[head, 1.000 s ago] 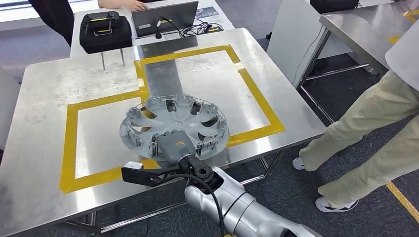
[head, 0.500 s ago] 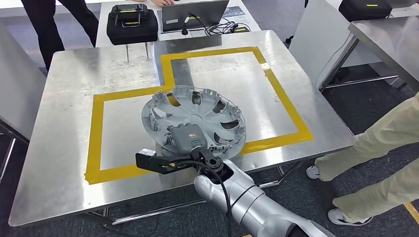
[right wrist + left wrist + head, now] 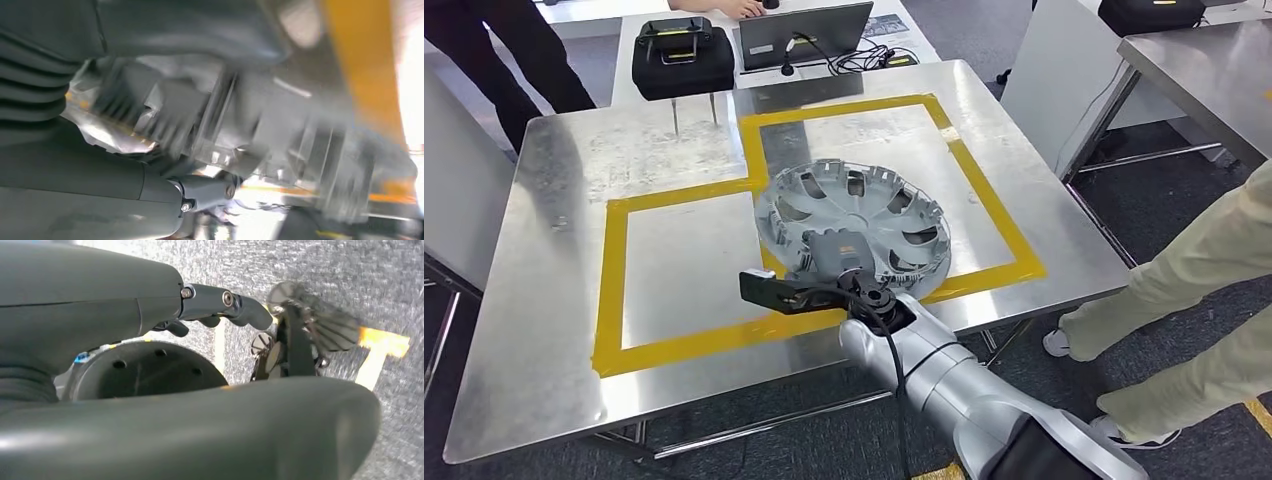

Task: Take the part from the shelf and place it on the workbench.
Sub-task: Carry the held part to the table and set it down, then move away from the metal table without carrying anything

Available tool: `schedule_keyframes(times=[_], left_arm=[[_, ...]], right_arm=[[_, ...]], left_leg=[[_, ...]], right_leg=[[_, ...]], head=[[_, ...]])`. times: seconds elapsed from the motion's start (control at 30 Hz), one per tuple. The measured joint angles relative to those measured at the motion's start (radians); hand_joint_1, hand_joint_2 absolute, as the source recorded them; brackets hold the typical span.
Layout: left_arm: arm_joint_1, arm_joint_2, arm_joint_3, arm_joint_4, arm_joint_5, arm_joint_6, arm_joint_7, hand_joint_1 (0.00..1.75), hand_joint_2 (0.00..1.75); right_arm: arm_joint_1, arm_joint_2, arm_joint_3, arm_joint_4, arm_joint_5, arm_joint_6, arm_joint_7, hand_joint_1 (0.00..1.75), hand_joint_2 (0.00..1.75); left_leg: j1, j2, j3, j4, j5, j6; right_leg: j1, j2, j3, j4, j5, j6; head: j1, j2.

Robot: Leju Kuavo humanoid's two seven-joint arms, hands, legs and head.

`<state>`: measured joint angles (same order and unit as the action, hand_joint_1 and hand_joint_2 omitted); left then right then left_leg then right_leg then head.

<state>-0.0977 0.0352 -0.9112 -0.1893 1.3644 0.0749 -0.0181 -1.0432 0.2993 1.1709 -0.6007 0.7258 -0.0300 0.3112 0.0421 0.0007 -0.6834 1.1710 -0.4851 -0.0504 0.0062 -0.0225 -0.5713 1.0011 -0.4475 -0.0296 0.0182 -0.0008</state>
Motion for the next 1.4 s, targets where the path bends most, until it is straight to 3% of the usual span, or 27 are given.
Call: schedule_keyframes(times=[0.03, 0.07, 0.17, 0.23, 0.3, 0.37, 0.4, 0.43, 0.47, 0.57, 0.63, 0.67, 0.77, 0.8, 0.9, 0.93, 0.97, 1.03, 1.1, 1.13, 1.2, 1.27, 1.3, 1.4], left_arm=[[0.0, -0.001, 0.003, 0.0, 0.001, 0.003, 0.004, 0.0, 0.0], [-0.001, -0.001, 0.005, 0.001, 0.002, 0.005, 0.006, 0.0, 0.0], [-0.003, -0.001, 0.008, 0.001, 0.003, 0.006, 0.007, 0.0, 0.0], [-0.003, -0.002, 0.01, 0.001, 0.003, 0.004, 0.005, 0.0, 0.0], [-0.003, -0.002, 0.01, 0.001, -0.002, -0.002, -0.002, 0.0, 0.0], [-0.003, -0.002, 0.01, 0.002, -0.011, -0.012, -0.011, 0.0, 0.0], [-0.003, -0.001, 0.01, 0.002, -0.015, -0.016, -0.015, 0.0, 0.0], [-0.003, -0.001, 0.01, 0.002, -0.018, -0.019, -0.017, 0.0, 0.0], [-0.003, 0.0, 0.01, 0.002, -0.02, -0.021, -0.019, 0.0, 0.0], [-0.003, -0.004, 0.01, 0.002, -0.019, -0.021, -0.024, 0.0, 0.0], [-0.005, -0.01, 0.01, 0.001, -0.014, -0.02, -0.029, 0.0, 0.0], [-0.005, -0.012, 0.01, 0.001, -0.008, -0.018, -0.032, 0.0, 0.0], [0.001, -0.016, 0.012, 0.001, 0.012, -0.008, -0.045, 0.0, 0.0], [0.003, -0.015, 0.013, 0.002, 0.017, -0.006, -0.053, 0.0, 0.0], [0.006, -0.013, 0.021, 0.002, 0.031, -0.005, -0.09, 0.0, 0.0], [0.007, -0.012, 0.026, 0.003, 0.037, -0.005, -0.104, 0.0, 0.0], [0.009, -0.01, 0.031, 0.003, 0.042, -0.005, -0.115, 0.0, 0.0], [0.015, -0.008, 0.04, 0.004, 0.053, -0.002, -0.129, 0.0, 0.0], [0.015, -0.008, 0.049, 0.005, 0.064, 0.004, -0.135, 0.0, 0.0], [0.015, -0.008, 0.053, 0.005, 0.068, 0.007, -0.136, 0.0, 0.0], [0.016, -0.007, 0.06, 0.006, 0.073, 0.015, -0.132, 0.0, 0.0], [0.02, -0.006, 0.066, 0.006, 0.075, 0.023, -0.124, 0.0, 0.0], [0.023, -0.006, 0.07, 0.006, 0.075, 0.025, -0.121, 0.0, 0.0], [0.027, -0.007, 0.077, 0.007, 0.073, 0.029, -0.121, 0.0, 0.0]], right_arm=[[-0.008, -0.004, -0.003, 0.006, 0.001, -0.001, 0.004, 0.0, 0.0], [-0.014, -0.008, -0.006, 0.01, 0.003, -0.001, 0.008, 0.0, 0.0], [-0.021, -0.014, -0.011, 0.014, 0.007, -0.005, 0.012, 0.0, 0.0], [-0.022, -0.019, -0.016, 0.015, 0.006, -0.012, -0.003, 0.0, 0.0], [-0.023, -0.024, -0.021, 0.011, -0.002, -0.018, -0.05, 0.0, 0.0], [-0.021, -0.032, -0.024, -0.007, -0.011, -0.03, -0.112, 0.0, 0.0], [-0.019, -0.039, -0.024, -0.023, -0.012, -0.041, -0.132, 0.0, 0.0], [-0.016, -0.047, -0.025, -0.044, -0.01, -0.054, -0.142, 0.0, 0.0], [-0.015, -0.056, -0.028, -0.07, -0.006, -0.068, -0.145, 0.0, 0.0], [-0.011, -0.084, -0.046, -0.159, -0.014, -0.125, -0.135, 0.0, 0.0], [0.002, -0.104, -0.069, -0.227, -0.046, -0.189, -0.128, 0.0, 0.0], [0.015, -0.119, -0.084, -0.265, -0.071, -0.222, -0.123, 0.0, 0.0], [0.079, -0.182, -0.145, -0.418, -0.187, -0.291, -0.104, 0.0, 0.0], [0.101, -0.208, -0.166, -0.473, -0.227, -0.305, -0.096, 0.0, 0.0], [0.191, -0.307, -0.237, -0.64, -0.391, -0.349, -0.082, 0.0, 0.0], [0.234, -0.351, -0.271, -0.704, -0.47, -0.366, -0.083, 0.0, 0.44], [0.278, -0.398, -0.31, -0.77, -0.553, -0.382, -0.088, 0.0, 0.87], [0.357, -0.489, -0.401, -0.885, -0.713, -0.416, -0.12, 0.0, 1.75], [0.446, -0.58, -0.512, -0.986, -0.913, -0.447, -0.187, 0.0, 1.75], [0.501, -0.623, -0.576, -1.033, -1.037, -0.451, -0.236, 0.0, 1.75], [0.634, -0.694, -0.73, -1.112, -1.295, -0.421, -0.347, 0.0, 1.75], [0.776, -0.742, -0.916, -1.17, -1.503, -0.364, -0.441, 0.0, 1.75], [0.839, -0.759, -1.011, -1.191, -1.567, -0.335, -0.47, 0.0, 1.75], [0.979, -0.784, -1.25, -1.229, -1.637, -0.257, -0.49, 0.0, 1.75]], left_leg=[[0.003, 0.003, 0.027, -0.048, 0.015, -0.006], [0.005, 0.002, 0.045, -0.08, 0.019, -0.003], [0.004, -0.005, 0.048, -0.086, 0.011, 0.03], [0.003, -0.008, 0.046, -0.085, 0.013, 0.042], [0.003, -0.011, 0.045, -0.087, 0.016, 0.05], [0.001, -0.013, 0.044, -0.087, 0.017, 0.052], [-0.001, -0.014, 0.043, -0.087, 0.017, 0.053], [-0.004, -0.015, 0.044, -0.087, 0.016, 0.053], [-0.008, -0.017, 0.045, -0.087, 0.016, 0.054], [-0.016, -0.02, 0.05, -0.095, 0.019, 0.056], [-0.009, -0.02, 0.05, -0.105, 0.026, 0.051], [-0.006, -0.021, 0.052, -0.112, 0.03, 0.047], [-0.01, -0.017, 0.052, -0.108, 0.018, 0.04], [-0.013, -0.014, 0.04, -0.077, -0.002, 0.04], [-0.012, -0.007, -0.031, 0.083, -0.072, 0.032], [-0.011, -0.005, -0.042, 0.107, -0.072, 0.029], [-0.01, -0.003, -0.035, 0.095, -0.056, 0.026], [-0.007, -0.002, 0.022, -0.009, -0.005, 0.023], [-0.005, -0.005, 0.077, -0.095, 0.009, 0.031], [-0.006, -0.008, 0.087, -0.107, 0.001, 0.039], [-0.006, -0.014, 0.093, -0.108, -0.004, 0.057], [-0.002, -0.02, 0.094, -0.112, -0.001, 0.068], [0.0, -0.021, 0.094, -0.115, 0.001, 0.072], [0.0, -0.017, 0.091, -0.116, 0.001, 0.076]], right_leg=[[-0.002, 0.0, -0.01, 0.018, -0.009, 0.011], [-0.002, 0.001, -0.021, 0.037, -0.017, 0.021], [0.003, 0.003, -0.039, 0.062, -0.025, 0.035], [-0.001, 0.005, -0.05, 0.076, -0.035, 0.044], [-0.005, 0.009, -0.086, 0.148, -0.076, 0.055], [-0.007, 0.01, -0.142, 0.273, -0.129, 0.059], [-0.007, 0.011, -0.164, 0.319, -0.141, 0.057], [-0.006, 0.011, -0.172, 0.333, -0.135, 0.051], [-0.003, 0.013, -0.163, 0.309, -0.111, 0.042], [0.014, 0.021, -0.081, 0.123, -0.025, -0.008], [0.027, 0.024, -0.057, 0.062, -0.017, -0.029], [0.032, 0.023, -0.053, 0.05, -0.015, -0.032], [0.022, 0.017, -0.002, -0.014, 0.009, -0.03], [0.016, 0.015, 0.014, -0.032, 0.018, -0.027], [0.013, 0.011, 0.018, -0.037, 0.02, -0.019], [0.012, 0.01, 0.018, -0.034, 0.017, -0.015], [0.01, 0.008, 0.018, -0.028, 0.013, -0.009], [0.005, 0.007, 0.012, -0.007, 0.0, 0.007], [0.007, 0.008, -0.01, 0.02, -0.017, 0.026], [0.008, 0.007, -0.017, 0.027, -0.022, 0.034], [0.008, 0.003, -0.017, 0.027, -0.027, 0.046], [0.004, 0.006, -0.021, 0.049, -0.047, 0.059], [0.001, 0.01, -0.036, 0.083, -0.072, 0.067], [-0.006, 0.019, -0.126, 0.265, -0.167, 0.085]], head=[[-0.005, 0.0], [-0.011, 0.0], [-0.007, 0.0], [0.003, 0.0], [0.014, 0.0], [0.026, 0.0], [0.03, 0.0], [0.034, 0.0], [0.038, 0.0], [0.04, 0.0], [0.037, 0.0], [0.037, 0.0], [0.042, 0.0], [0.037, 0.0], [0.014, 0.0], [0.009, 0.0], [0.006, 0.0], [0.0, 0.0], [-0.009, 0.0], [-0.009, 0.0], [-0.004, 0.0], [0.006, 0.0], [0.013, 0.0], [0.034, 0.0]])
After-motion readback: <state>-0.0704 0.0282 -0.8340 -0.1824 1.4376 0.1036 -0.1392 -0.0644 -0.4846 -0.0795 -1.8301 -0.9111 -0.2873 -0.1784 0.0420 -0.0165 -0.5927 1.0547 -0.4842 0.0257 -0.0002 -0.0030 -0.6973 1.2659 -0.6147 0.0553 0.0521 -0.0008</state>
